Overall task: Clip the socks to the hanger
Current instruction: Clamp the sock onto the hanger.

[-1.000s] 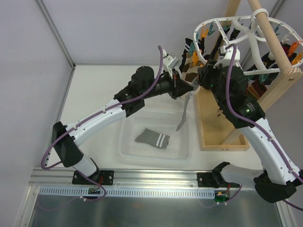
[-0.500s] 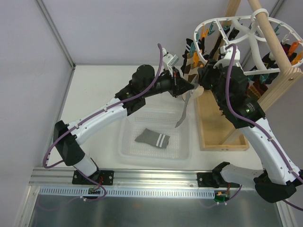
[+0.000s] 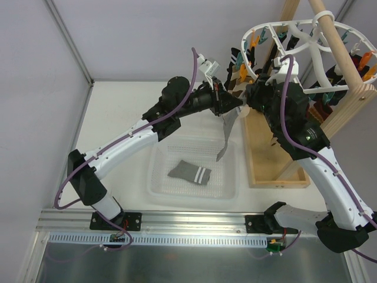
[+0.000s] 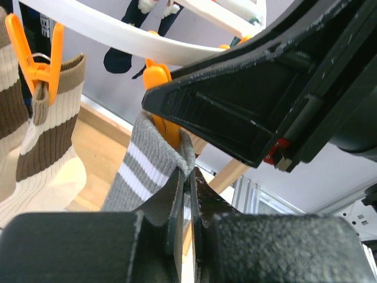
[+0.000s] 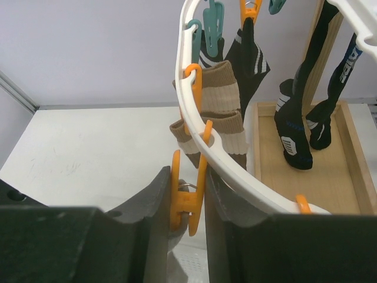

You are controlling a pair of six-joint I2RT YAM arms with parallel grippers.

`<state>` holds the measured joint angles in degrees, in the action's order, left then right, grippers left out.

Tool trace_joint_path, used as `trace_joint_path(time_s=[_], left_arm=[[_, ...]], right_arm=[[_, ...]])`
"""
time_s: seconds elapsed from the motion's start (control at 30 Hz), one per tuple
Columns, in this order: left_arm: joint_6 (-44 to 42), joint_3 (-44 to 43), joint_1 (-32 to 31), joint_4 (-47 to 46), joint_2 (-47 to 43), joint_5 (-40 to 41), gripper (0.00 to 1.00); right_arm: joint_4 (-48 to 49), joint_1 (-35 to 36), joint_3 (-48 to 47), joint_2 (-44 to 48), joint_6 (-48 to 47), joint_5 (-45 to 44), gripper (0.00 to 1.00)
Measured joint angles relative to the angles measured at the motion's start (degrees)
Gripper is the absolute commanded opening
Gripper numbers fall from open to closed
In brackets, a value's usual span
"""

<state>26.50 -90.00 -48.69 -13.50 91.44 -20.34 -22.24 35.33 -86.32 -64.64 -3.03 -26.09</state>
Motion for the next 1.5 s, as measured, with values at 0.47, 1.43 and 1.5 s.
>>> trace_joint_path(time_s=[0.47, 1.43, 1.5], left_arm=[[4.7, -1.2, 0.6, -0.8, 1.3, -1.3, 0.0], [7.4, -3.6, 1.9, -2.1, 3.2, -3.4, 0.0], [7.4, -3.6, 1.9, -2.2, 3.2, -3.4, 0.0]], right_arm=[[0.2, 0.0, 0.0, 0.0, 0.0, 0.0, 0.01], [-0.1, 0.0, -0.3, -0.2, 0.1, -0.3, 0.32], [-0.4, 0.0, -0.6, -0.4, 0.5, -0.2, 0.43]])
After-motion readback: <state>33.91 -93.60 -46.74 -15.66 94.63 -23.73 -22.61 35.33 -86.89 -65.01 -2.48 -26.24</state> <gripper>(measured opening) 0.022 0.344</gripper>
